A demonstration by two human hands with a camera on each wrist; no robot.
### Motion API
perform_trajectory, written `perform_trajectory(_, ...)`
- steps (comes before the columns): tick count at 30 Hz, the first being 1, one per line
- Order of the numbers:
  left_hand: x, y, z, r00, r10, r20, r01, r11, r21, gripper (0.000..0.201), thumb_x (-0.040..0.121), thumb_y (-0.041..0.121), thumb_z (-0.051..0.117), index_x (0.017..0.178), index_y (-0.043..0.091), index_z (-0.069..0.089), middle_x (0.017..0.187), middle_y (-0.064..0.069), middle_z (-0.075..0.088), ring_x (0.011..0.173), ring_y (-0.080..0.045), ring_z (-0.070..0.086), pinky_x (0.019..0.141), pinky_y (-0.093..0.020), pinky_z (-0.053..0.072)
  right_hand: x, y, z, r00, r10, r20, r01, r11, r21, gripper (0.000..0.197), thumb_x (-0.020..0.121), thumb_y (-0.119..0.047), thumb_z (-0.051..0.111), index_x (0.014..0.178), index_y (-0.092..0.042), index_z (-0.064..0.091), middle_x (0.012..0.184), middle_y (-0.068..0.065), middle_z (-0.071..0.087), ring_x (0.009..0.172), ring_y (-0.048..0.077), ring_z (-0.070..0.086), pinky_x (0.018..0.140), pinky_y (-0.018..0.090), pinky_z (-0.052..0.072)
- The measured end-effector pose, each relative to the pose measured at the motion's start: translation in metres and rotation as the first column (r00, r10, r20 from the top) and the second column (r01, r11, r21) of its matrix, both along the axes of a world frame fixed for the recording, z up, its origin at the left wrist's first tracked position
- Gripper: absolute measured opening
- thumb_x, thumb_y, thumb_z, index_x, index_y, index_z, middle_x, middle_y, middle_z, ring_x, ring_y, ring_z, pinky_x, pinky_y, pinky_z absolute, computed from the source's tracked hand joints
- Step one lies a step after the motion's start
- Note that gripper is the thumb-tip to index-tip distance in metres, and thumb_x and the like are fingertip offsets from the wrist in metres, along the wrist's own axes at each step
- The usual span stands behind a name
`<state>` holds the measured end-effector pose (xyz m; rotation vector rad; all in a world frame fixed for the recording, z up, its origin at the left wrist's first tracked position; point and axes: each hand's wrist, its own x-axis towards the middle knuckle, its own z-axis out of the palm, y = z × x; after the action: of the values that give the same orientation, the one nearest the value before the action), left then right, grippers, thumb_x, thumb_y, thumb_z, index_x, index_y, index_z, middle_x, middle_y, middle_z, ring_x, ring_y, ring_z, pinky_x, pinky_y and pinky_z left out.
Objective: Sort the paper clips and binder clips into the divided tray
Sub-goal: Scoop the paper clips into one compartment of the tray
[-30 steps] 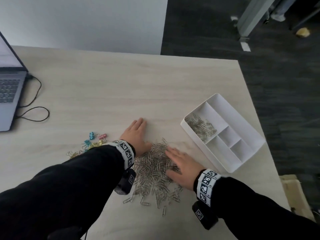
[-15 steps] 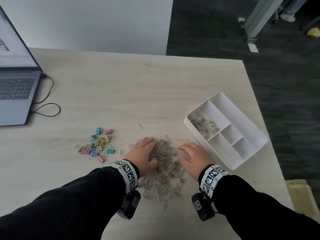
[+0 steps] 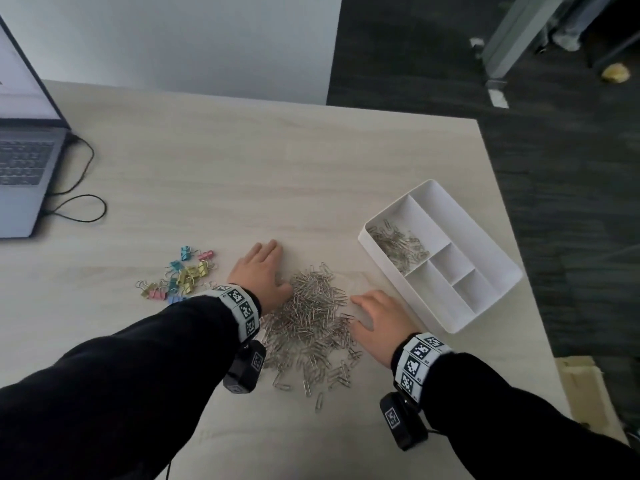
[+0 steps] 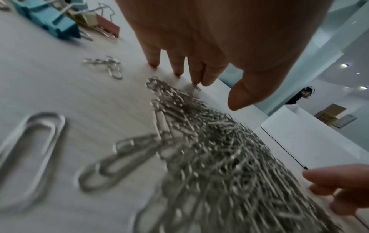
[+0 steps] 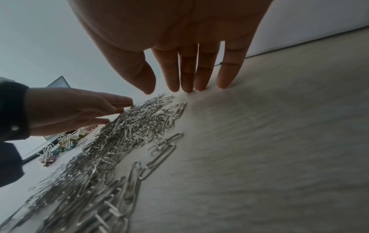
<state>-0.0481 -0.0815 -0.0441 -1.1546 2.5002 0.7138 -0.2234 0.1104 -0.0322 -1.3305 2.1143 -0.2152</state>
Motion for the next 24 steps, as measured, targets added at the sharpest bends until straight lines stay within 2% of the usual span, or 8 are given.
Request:
perform_trajectory(5, 0.005, 0.037, 0.000, 0.990, -0.103, -0.093, 0.108, 0.992, 0.058, 0.079, 0.089, 0.039, 0.048, 0.155, 0.028, 0.007, 0.162, 0.011, 0.004, 0.150, -0.014, 0.000, 0.121, -0.036, 0.004, -0.002, 0.003, 0.002, 0.998, -0.030, -0.051, 0.032, 0.998, 0.052, 0.052, 0.090, -0.038, 0.052, 0.139, -0.022, 0.046, 0.133, -0.003, 0.044, 0.125, 0.016, 0.043, 0.108, 0.028, 0.031)
perform_trajectory(8, 0.017, 0.059, 0.005, 0.982, -0.113, -0.150, 0.123, 0.991, 0.058, 0.077, 0.089, 0.035, 0.048, 0.154, 0.032, 0.006, 0.162, 0.012, 0.005, 0.149, -0.011, -0.002, 0.123, -0.038, 0.005, -0.001, -0.002, 0.004, 0.998, -0.020, -0.063, 0.025, 0.997, 0.070, 0.054, 0.087, -0.040, 0.056, 0.138, -0.024, 0.046, 0.133, -0.002, 0.044, 0.121, 0.017, 0.047, 0.104, 0.026, 0.033)
perform_trajectory(12, 0.039, 0.063, 0.004, 0.988, 0.036, -0.153, -0.043, 0.998, -0.046, 0.076, 0.087, 0.035, 0.048, 0.154, 0.029, 0.011, 0.163, 0.007, -0.002, 0.150, -0.015, -0.008, 0.121, -0.039, -0.002, 0.000, -0.007, 0.003, 0.998, -0.005, -0.061, 0.010, 0.996, 0.093, 0.059, 0.085, -0.048, 0.062, 0.137, -0.024, 0.045, 0.132, -0.001, 0.043, 0.115, 0.017, 0.051, 0.096, 0.026, 0.038)
perform_trajectory(14, 0.050, 0.059, 0.000, 0.979, 0.163, -0.120, -0.170, 0.984, -0.049, 0.079, 0.087, 0.039, 0.049, 0.154, 0.026, 0.009, 0.163, 0.003, -0.004, 0.150, -0.018, -0.009, 0.123, -0.041, 0.003, 0.001, -0.009, 0.003, 0.998, 0.006, -0.059, 0.001, 0.993, 0.114, 0.061, 0.084, -0.050, 0.062, 0.137, -0.025, 0.044, 0.131, -0.001, 0.043, 0.111, 0.017, 0.053, 0.092, 0.027, 0.042)
perform_trajectory(16, 0.057, 0.058, -0.003, 0.968, 0.236, -0.086, -0.237, 0.972, -0.002, 0.083, 0.087, 0.044, 0.049, 0.155, 0.024, 0.006, 0.163, 0.001, -0.005, 0.149, -0.020, -0.009, 0.123, -0.041, 0.005, 0.004, -0.010, 0.003, 0.998, 0.022, -0.051, -0.016, 0.993, 0.121, 0.060, 0.084, -0.050, 0.062, 0.135, -0.025, 0.043, 0.129, -0.002, 0.043, 0.105, 0.016, 0.055, 0.090, 0.029, 0.046)
perform_trajectory(21, 0.050, 0.074, 0.002, 0.977, 0.142, -0.159, -0.125, 0.986, 0.115, 0.083, 0.087, 0.035, 0.051, 0.155, 0.025, 0.005, 0.163, 0.006, -0.001, 0.149, -0.012, -0.005, 0.120, -0.031, 0.002, 0.013, -0.010, 0.002, 0.997, 0.078, 0.029, -0.081, 0.990, 0.114, 0.053, 0.083, -0.044, 0.064, 0.131, -0.026, 0.050, 0.114, -0.004, 0.047, 0.094, 0.010, 0.049, 0.088, 0.029, 0.045)
perform_trajectory(24, 0.044, 0.079, 0.008, 0.969, 0.134, -0.210, -0.109, 0.986, 0.126, 0.084, 0.086, 0.033, 0.055, 0.155, 0.025, 0.009, 0.163, 0.007, 0.005, 0.149, -0.011, 0.002, 0.122, -0.031, 0.007, 0.012, -0.010, 0.003, 0.995, 0.088, 0.045, -0.092, 0.990, 0.110, 0.050, 0.083, -0.043, 0.064, 0.128, -0.026, 0.052, 0.113, -0.005, 0.047, 0.099, 0.011, 0.052, 0.092, 0.031, 0.046)
